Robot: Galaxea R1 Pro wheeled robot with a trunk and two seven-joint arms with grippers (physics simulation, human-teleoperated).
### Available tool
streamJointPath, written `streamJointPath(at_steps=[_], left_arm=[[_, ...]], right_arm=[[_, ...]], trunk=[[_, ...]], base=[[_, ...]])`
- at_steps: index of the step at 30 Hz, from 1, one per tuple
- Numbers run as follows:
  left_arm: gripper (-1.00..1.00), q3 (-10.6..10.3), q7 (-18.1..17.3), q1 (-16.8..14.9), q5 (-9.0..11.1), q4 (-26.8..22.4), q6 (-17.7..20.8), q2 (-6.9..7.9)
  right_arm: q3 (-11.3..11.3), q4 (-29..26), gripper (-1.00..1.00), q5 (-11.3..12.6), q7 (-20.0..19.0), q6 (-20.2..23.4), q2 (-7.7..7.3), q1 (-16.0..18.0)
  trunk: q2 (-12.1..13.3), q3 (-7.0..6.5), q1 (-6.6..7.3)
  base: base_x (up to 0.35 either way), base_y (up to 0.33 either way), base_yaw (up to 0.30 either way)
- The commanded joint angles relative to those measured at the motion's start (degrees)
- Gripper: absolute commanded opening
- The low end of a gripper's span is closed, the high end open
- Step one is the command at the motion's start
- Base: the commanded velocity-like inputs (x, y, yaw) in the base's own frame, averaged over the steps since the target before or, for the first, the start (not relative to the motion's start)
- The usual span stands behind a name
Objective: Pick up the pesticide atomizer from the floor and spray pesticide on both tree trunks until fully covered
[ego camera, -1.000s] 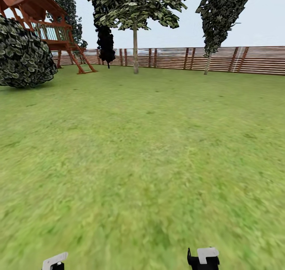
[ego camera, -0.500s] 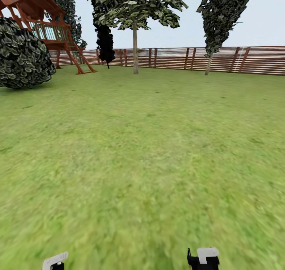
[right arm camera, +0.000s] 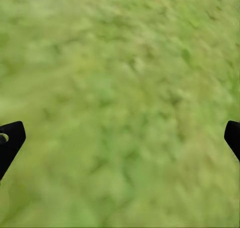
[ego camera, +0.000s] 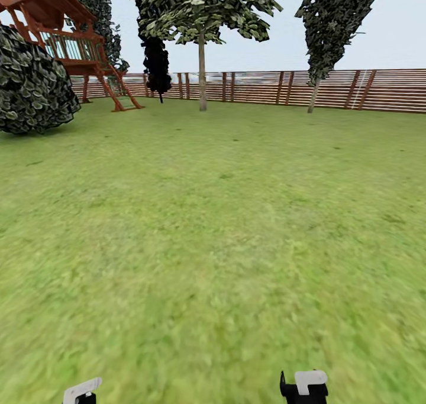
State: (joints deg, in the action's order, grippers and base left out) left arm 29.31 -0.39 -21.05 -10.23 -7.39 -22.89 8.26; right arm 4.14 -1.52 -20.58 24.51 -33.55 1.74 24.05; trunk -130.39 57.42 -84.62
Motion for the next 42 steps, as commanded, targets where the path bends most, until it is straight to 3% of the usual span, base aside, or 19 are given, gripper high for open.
streamJointPath(at_steps=[1,42], left_arm=[[-1.0,0.49,-0.02,-0.05,-0.58,0.09,-0.22,0.0],[-1.0,0.49,-0.05,-0.05,-0.58,0.03,-0.22,-0.09]], right_arm=[[0.43,0.07,1.0,-0.6,0.28,-0.11,0.02,0.04],[0.43,0.07,1.0,-0.6,0.28,-0.11,0.02,0.04]], trunk=[[-0.02,0.05,-0.03],[-0.02,0.05,-0.03]], base=[[0.342,0.0,0.0],[0.342,0.0,0.0]])
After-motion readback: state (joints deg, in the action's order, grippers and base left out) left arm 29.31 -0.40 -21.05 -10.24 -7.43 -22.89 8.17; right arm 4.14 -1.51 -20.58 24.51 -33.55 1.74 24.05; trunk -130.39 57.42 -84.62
